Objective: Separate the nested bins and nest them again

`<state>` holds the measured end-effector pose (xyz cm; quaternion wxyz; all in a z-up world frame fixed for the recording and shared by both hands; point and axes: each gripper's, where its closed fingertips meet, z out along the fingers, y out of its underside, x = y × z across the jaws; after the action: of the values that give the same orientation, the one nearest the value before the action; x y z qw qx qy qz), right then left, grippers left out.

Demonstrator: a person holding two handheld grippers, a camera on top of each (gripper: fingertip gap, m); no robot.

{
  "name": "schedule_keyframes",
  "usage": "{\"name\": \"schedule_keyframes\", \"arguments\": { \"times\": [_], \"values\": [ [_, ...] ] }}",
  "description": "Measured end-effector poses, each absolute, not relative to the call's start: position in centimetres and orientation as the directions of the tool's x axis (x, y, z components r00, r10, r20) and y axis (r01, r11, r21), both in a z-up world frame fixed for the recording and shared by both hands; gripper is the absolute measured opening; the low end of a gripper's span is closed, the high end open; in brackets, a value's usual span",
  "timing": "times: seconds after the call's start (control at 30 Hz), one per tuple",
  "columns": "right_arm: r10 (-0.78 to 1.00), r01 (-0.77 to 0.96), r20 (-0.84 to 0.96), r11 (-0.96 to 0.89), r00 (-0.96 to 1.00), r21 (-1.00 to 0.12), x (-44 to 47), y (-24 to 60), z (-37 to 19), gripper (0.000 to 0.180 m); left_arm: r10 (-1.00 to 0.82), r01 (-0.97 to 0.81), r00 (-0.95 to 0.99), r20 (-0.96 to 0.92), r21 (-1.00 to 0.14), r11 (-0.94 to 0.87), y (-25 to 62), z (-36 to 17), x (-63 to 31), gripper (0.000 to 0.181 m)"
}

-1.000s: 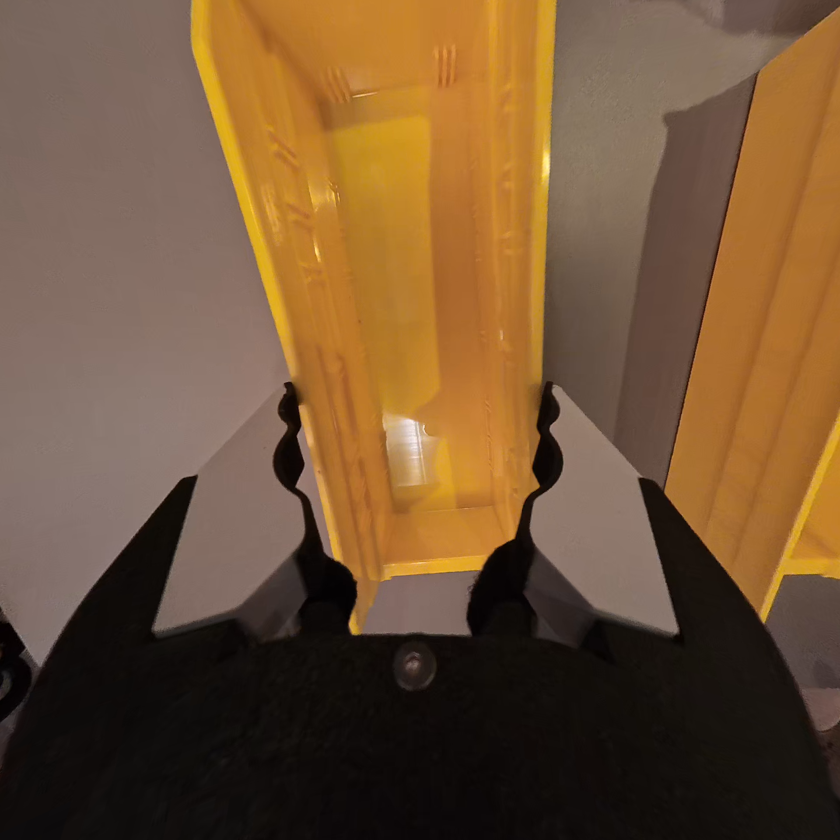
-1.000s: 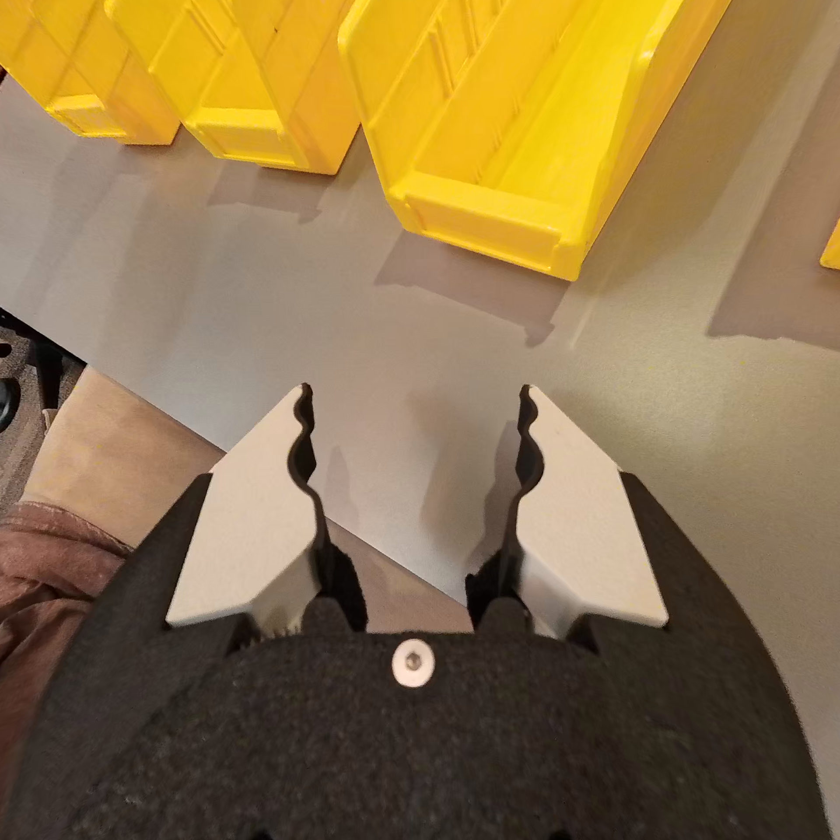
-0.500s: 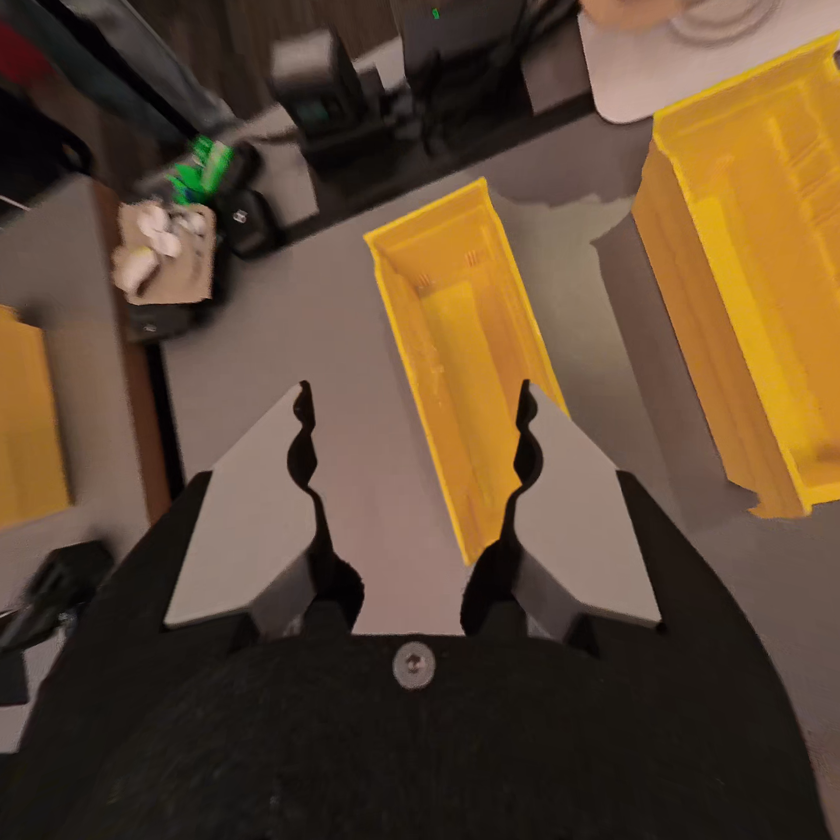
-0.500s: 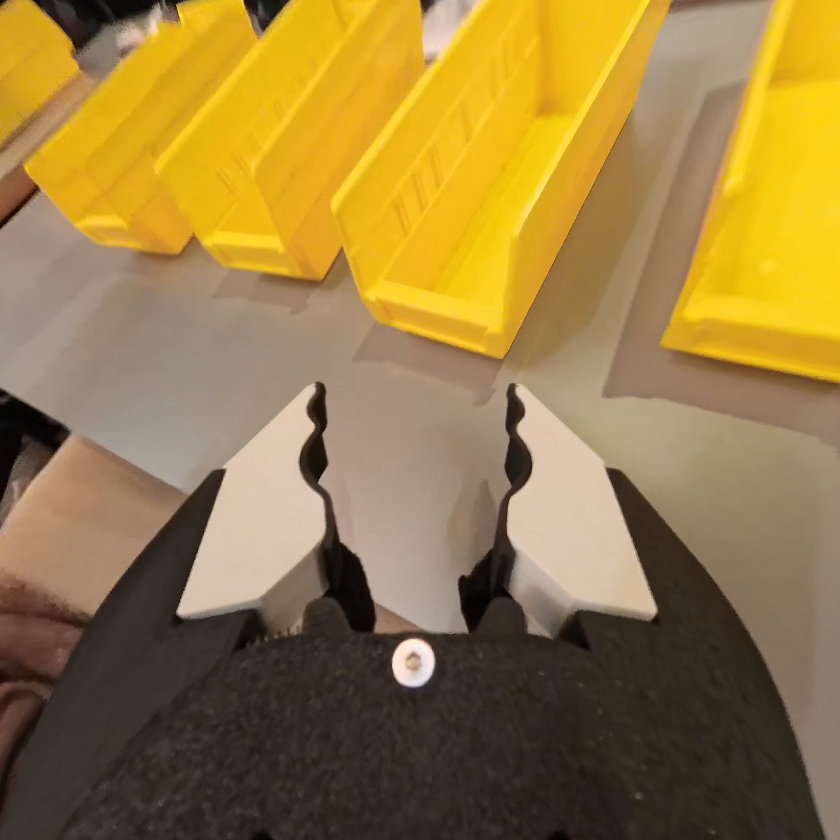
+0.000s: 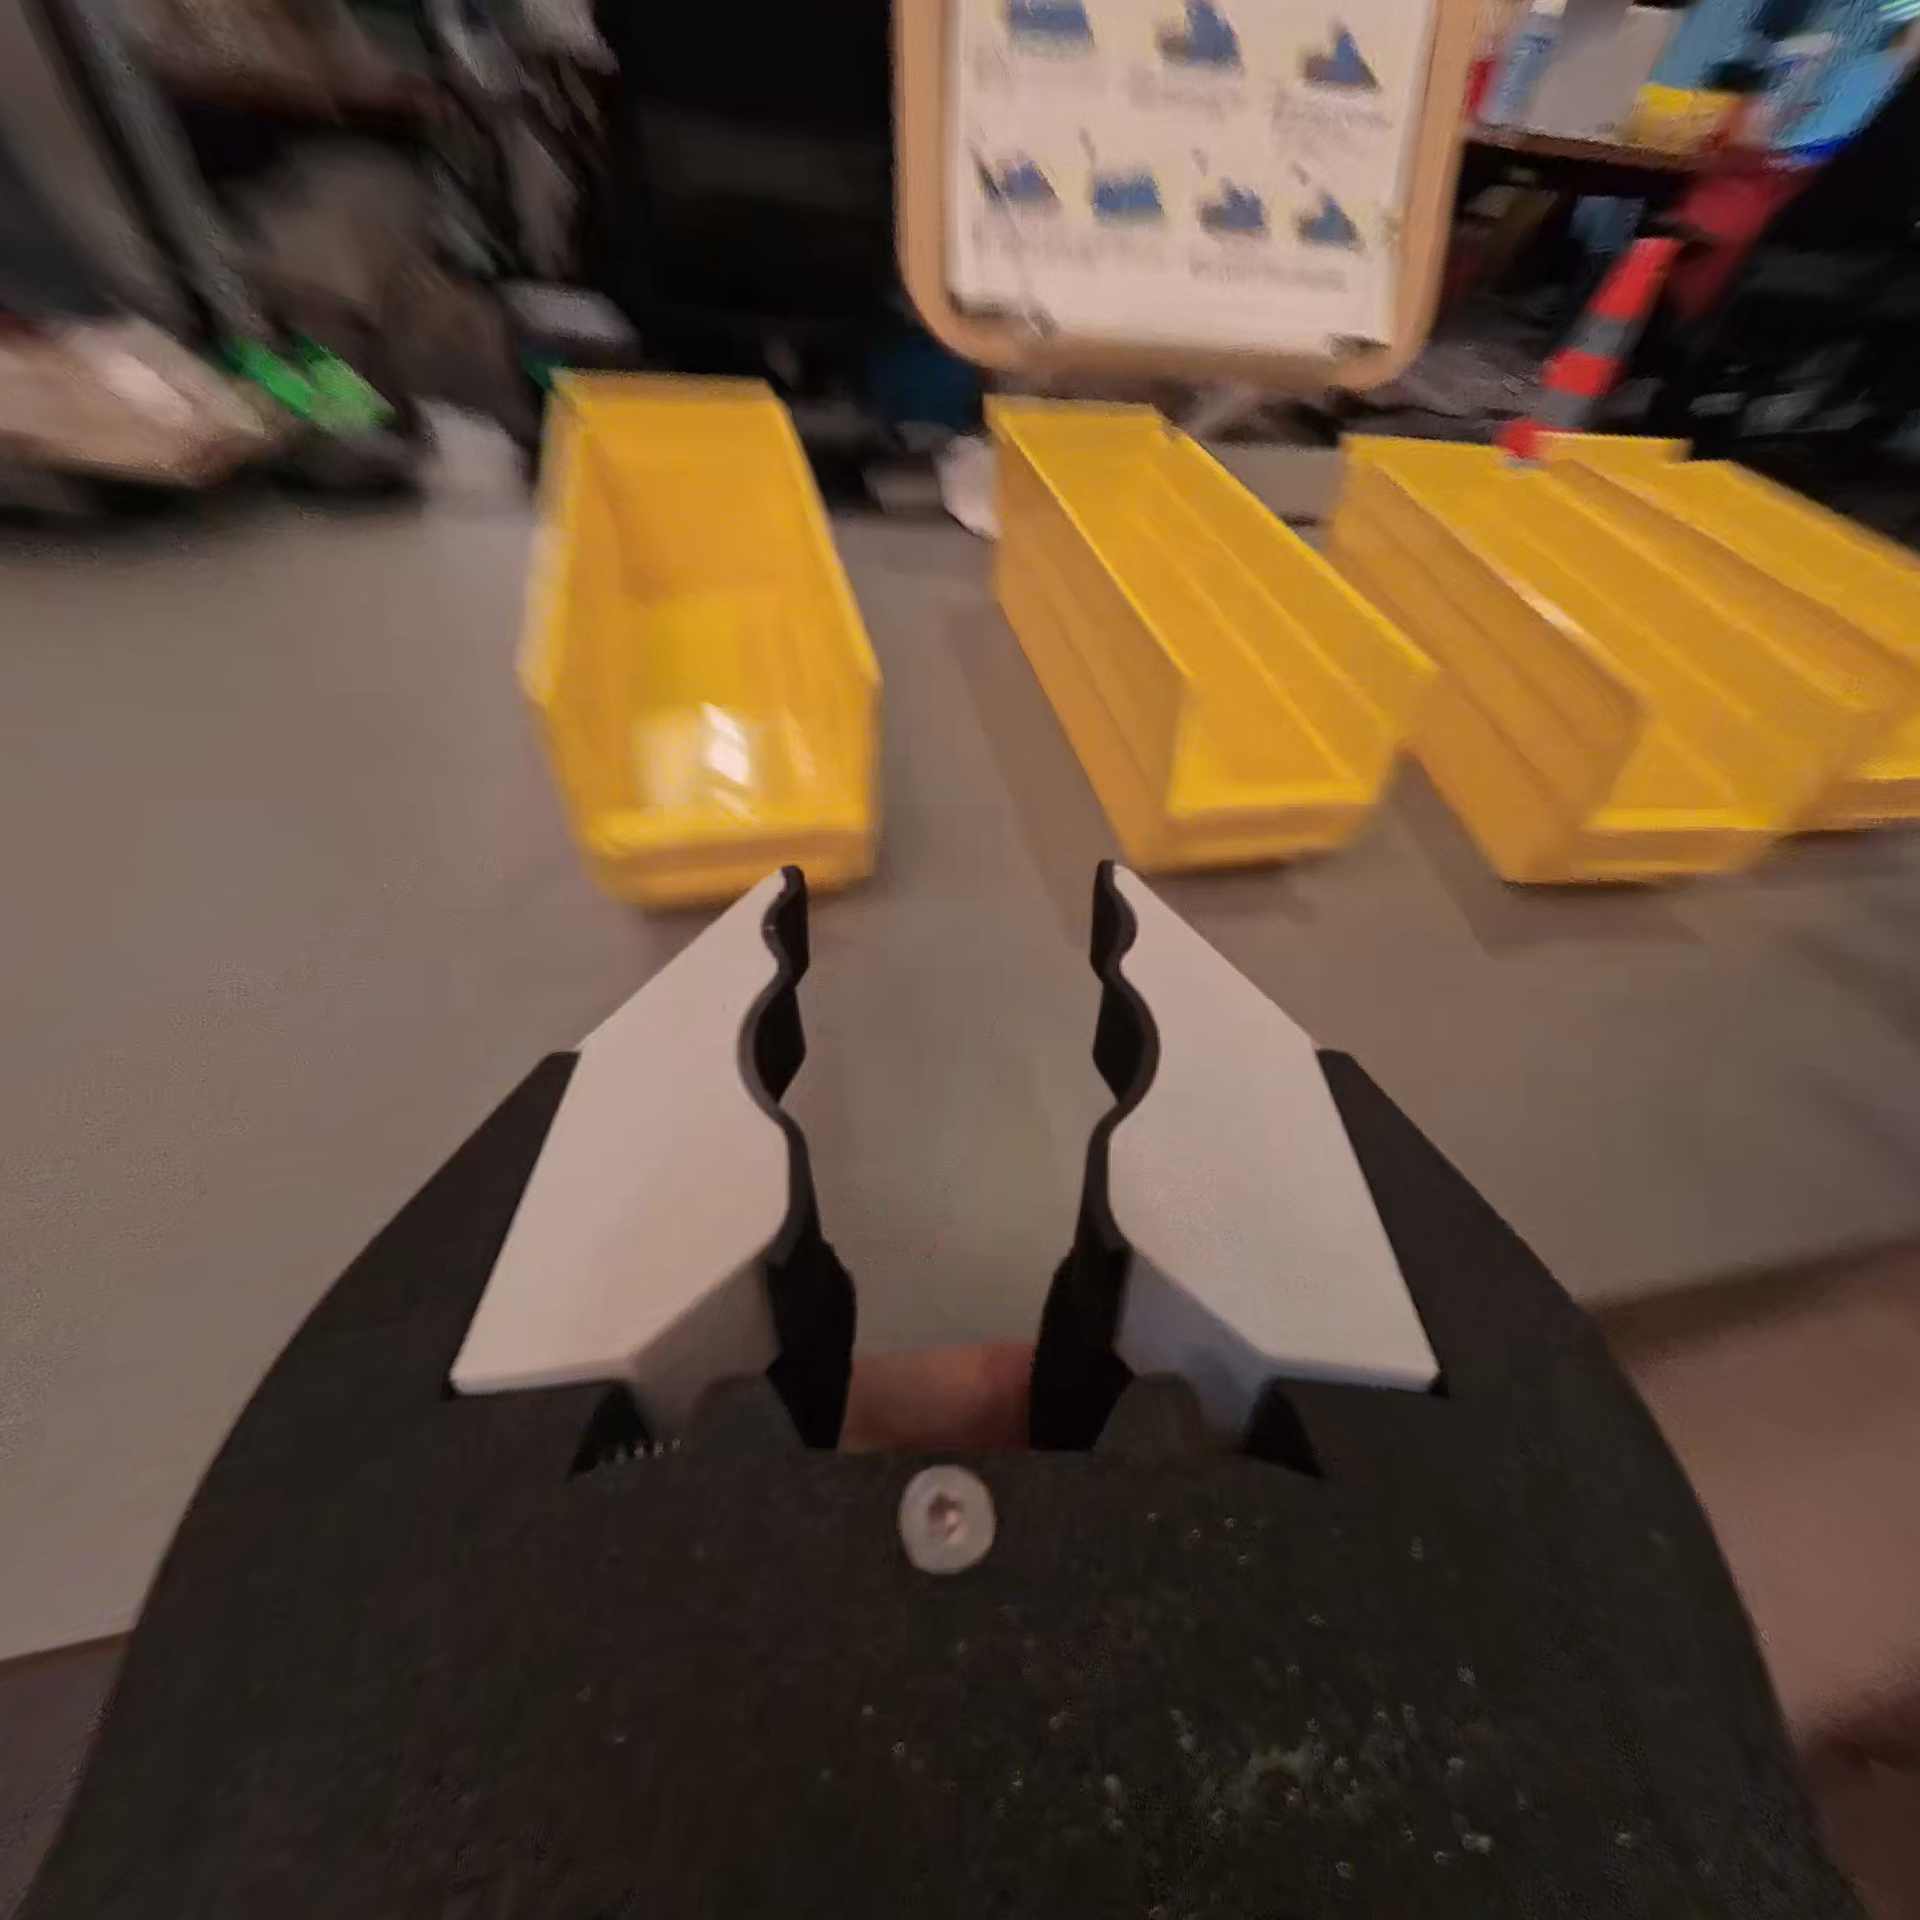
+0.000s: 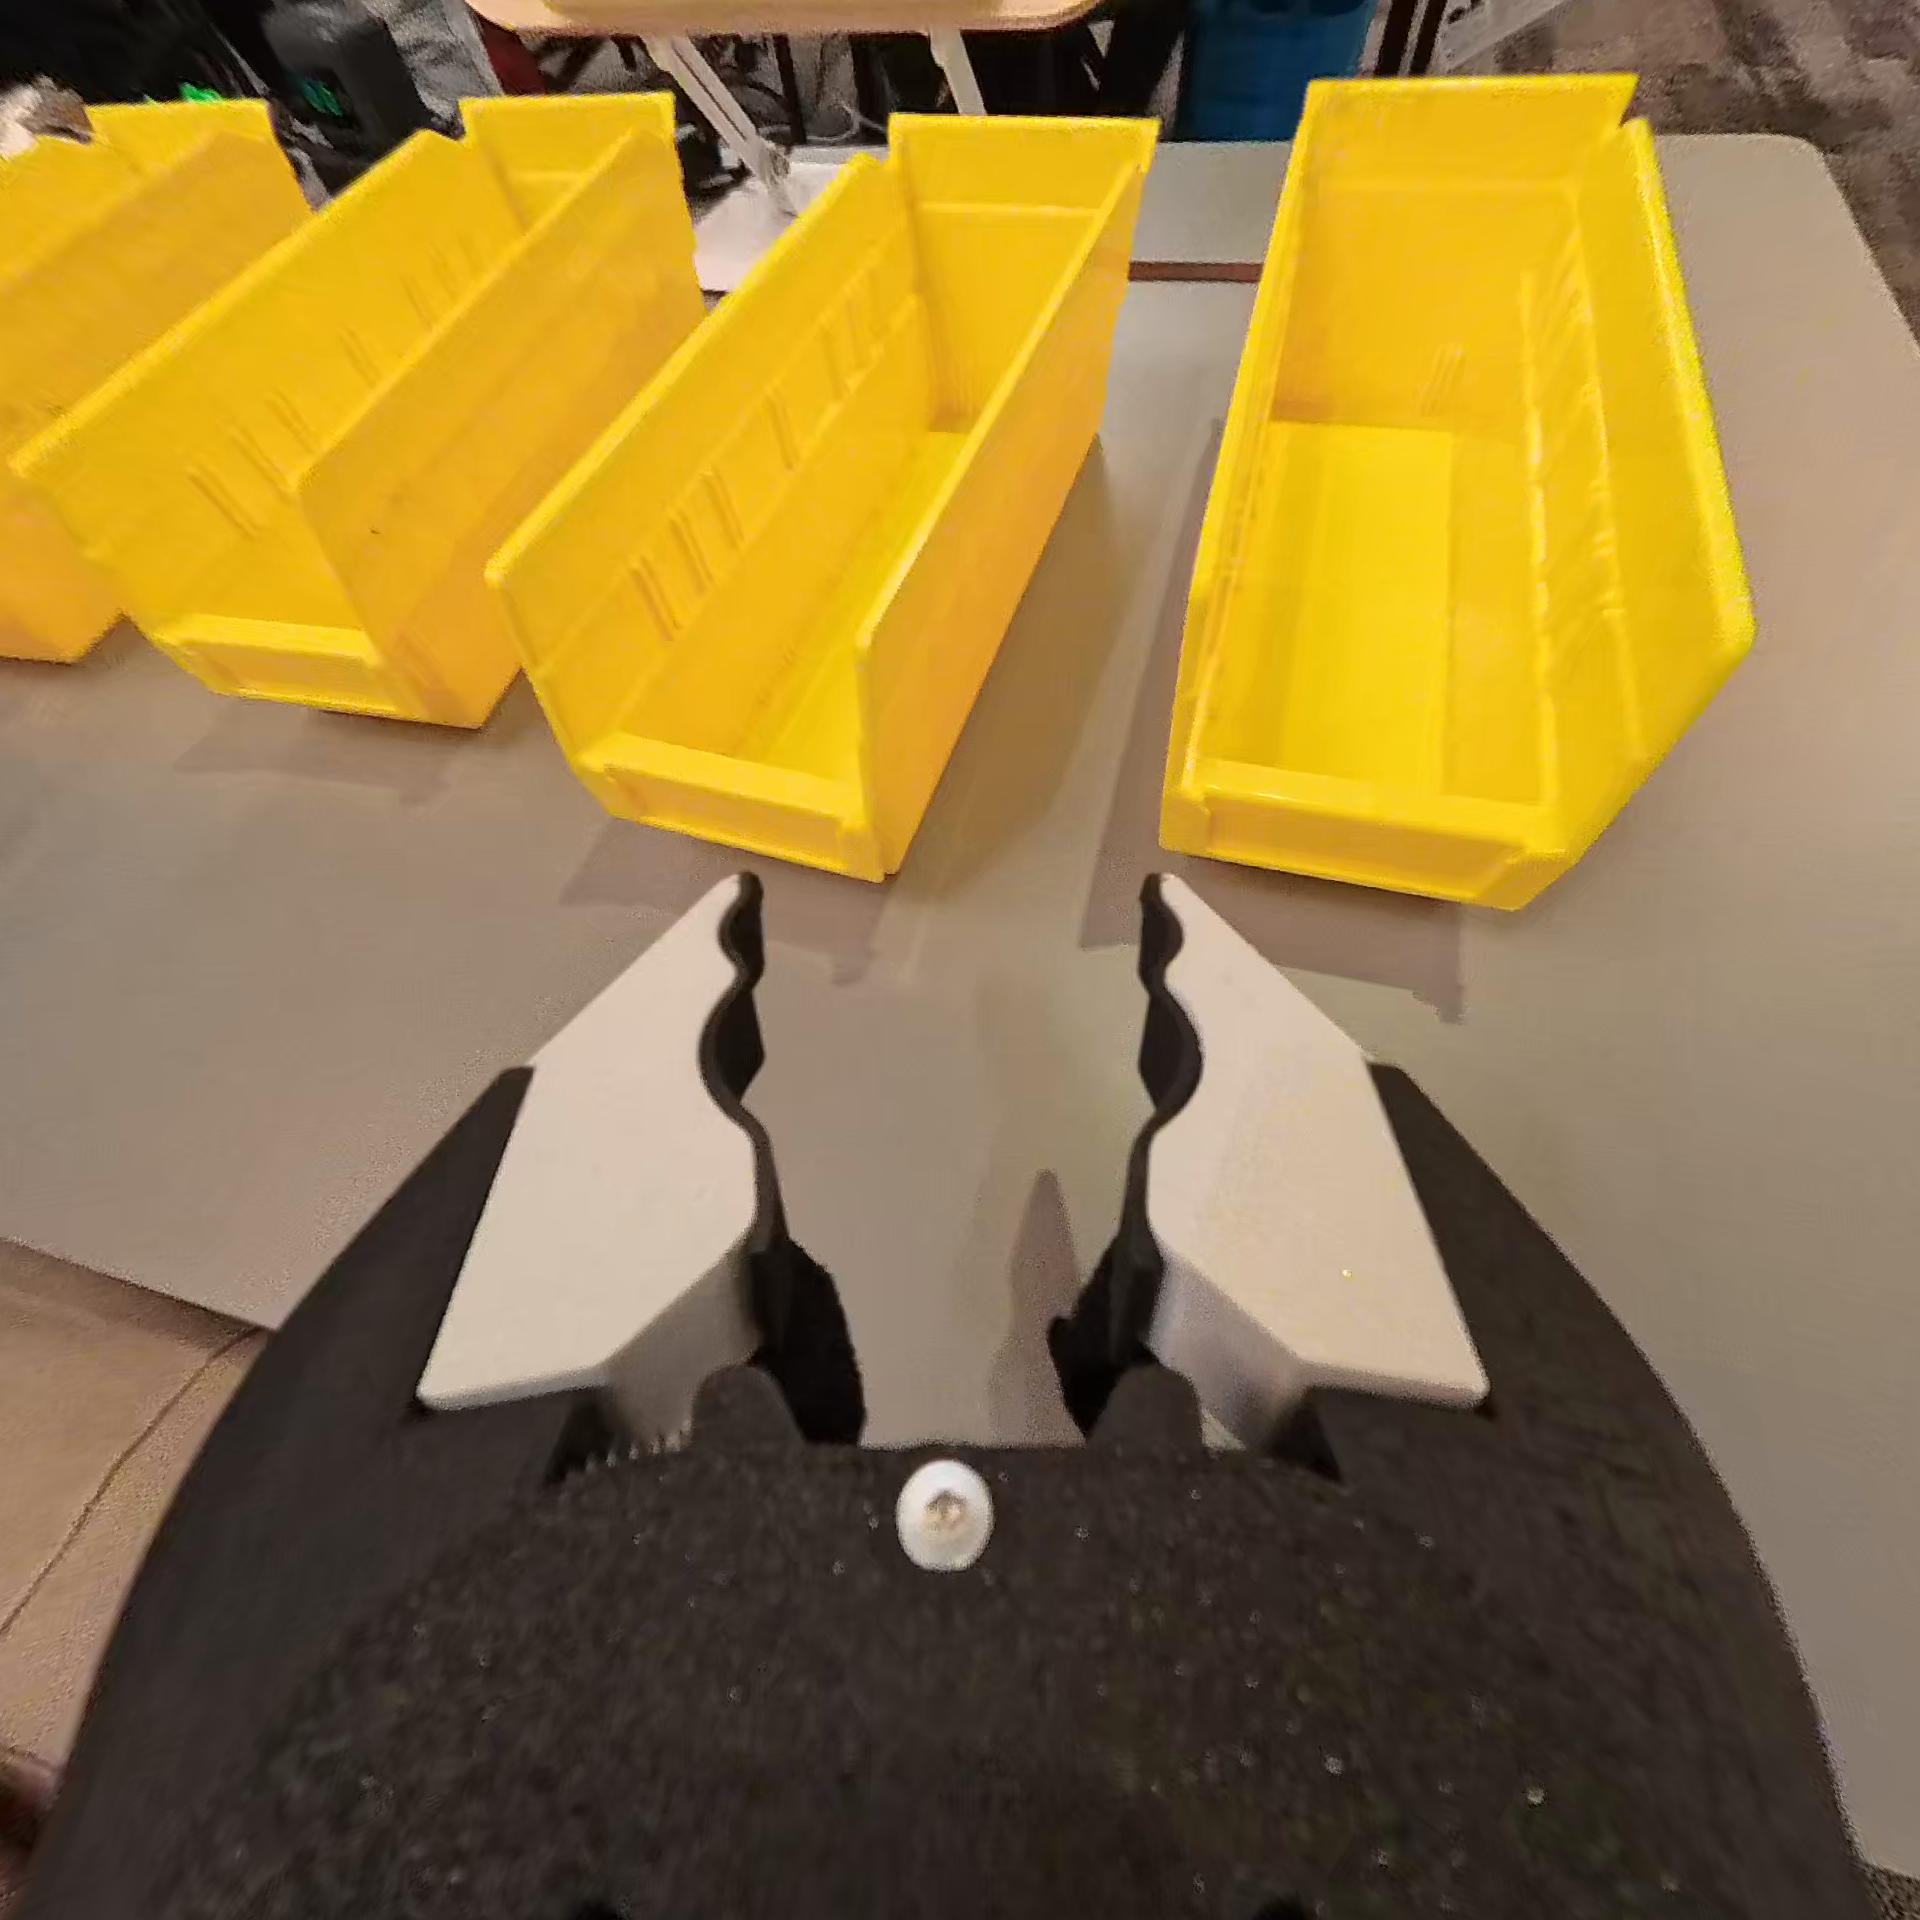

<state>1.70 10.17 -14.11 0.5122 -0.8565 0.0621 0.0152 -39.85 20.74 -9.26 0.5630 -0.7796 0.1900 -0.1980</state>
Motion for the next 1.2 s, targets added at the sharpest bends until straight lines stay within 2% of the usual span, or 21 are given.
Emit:
{"name": "schedule_keyframes", "arguments": {
  "times": [0.07,0.1,0.27,0.37,0.43,0.6,0.77,0.93,1.2],
  "values": [
    [-0.106,-0.12,-0.079,-0.464,0.991,-0.878,2.0,10.5,-14.1,0.064,-0.575,0.001,0.766,0.286,-0.896,-0.444,20.1,-11.3,-38.3,0.053],
    [-0.118,-0.117,-0.071,-0.45,0.99,-0.885,2.2,10.6,-13.8,0.062,-0.594,-0.008,0.74,0.316,-0.879,-0.476,20.3,-11.9,-38.0,0.053],
    [-0.202,0.004,0.106,-0.447,0.974,-0.894,3.6,10.6,-14.0,0.061,-0.628,-0.253,0.769,0.123,-0.843,-0.475,22.3,-15.6,-40.5,0.051],
    [-0.265,0.138,0.258,-0.399,0.929,-0.907,3.8,10.6,-13.2,0.053,-0.602,-0.2,0.786,0.143,-0.862,-0.466,22.8,-14.9,-41.3,0.05],
    [-0.245,0.202,0.33,-0.432,0.912,-0.879,3.2,10.7,-13.5,0.047,-0.611,-0.175,0.766,0.198,-0.851,-0.495,22.5,-15.1,-40.9,0.051],
    [-0.153,0.009,0.097,-0.493,0.984,-0.87,0.5,11.3,-15.8,0.067,-0.603,-0.175,0.775,0.191,-0.852,-0.494,22.5,-14.8,-40.5,0.05],
    [-0.158,0.015,0.106,-0.488,0.982,-0.873,0.9,10.8,-15.7,0.068,-0.589,-0.185,0.796,0.139,-0.871,-0.455,22.5,-14.2,-40.9,0.046],
    [-0.144,-0.041,0.031,-0.468,0.989,-0.883,0.1,10.8,-15.5,0.069,-0.586,-0.168,0.795,0.153,-0.874,-0.457,22.3,-14.0,-40.9,0.043],
    [-0.097,-0.04,0.009,-0.495,0.995,-0.868,-1.1,10.9,-16.1,0.067,-0.578,-0.19,0.804,0.141,-0.86,-0.474,22.2,-14.6,-41.1,0.041]
  ]
}}
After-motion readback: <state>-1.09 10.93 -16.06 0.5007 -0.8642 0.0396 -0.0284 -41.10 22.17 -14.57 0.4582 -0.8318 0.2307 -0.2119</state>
